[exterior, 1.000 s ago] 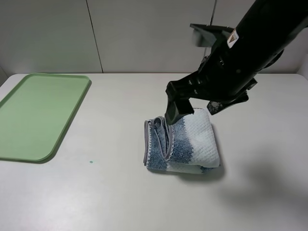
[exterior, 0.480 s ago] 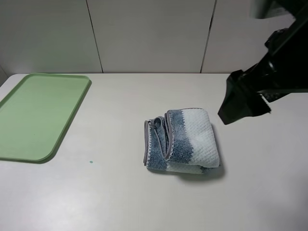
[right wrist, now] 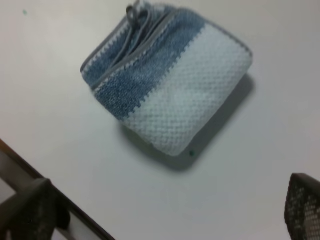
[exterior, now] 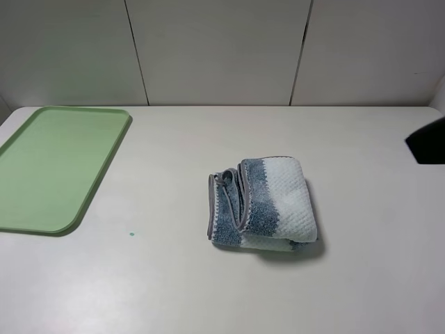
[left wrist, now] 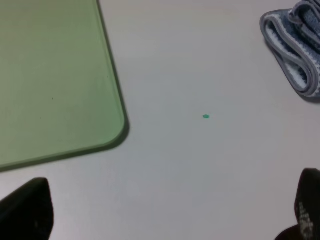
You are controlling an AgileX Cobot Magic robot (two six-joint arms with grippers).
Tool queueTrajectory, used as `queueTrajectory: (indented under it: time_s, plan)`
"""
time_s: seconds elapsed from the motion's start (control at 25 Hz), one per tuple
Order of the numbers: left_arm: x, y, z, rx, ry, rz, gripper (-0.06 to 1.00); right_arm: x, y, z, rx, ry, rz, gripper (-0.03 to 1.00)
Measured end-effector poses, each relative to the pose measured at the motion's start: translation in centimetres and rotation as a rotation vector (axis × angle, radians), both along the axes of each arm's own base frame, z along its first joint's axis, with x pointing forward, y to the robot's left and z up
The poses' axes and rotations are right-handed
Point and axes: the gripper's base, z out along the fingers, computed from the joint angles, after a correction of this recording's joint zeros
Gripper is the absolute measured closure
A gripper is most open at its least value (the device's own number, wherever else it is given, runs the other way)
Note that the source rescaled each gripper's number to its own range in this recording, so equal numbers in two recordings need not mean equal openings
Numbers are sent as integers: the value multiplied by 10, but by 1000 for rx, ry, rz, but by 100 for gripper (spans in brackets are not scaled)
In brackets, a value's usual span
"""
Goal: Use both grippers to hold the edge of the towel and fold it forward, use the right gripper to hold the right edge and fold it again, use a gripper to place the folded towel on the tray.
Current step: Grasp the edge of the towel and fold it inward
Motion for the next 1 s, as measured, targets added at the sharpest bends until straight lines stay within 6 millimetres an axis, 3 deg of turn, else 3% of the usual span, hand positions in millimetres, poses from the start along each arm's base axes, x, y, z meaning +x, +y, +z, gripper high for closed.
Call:
queueTrajectory:
  time_s: [0.24,0.4,0.72,1.0]
  plan:
    - [0,0,0,0,0,0,-2,-38,-49,-28,26,-74,-212,-3]
    - [0,0,0,0,0,0,-2,-65,-67,-55,69,-172,-364,-3]
    - [0,0,0,0,0,0,-2,-99,-77,-98,124,-368,-584,-3]
    - [0,0,0,0,0,0,-2,-103,-77,-104,136,-449,-654,-3]
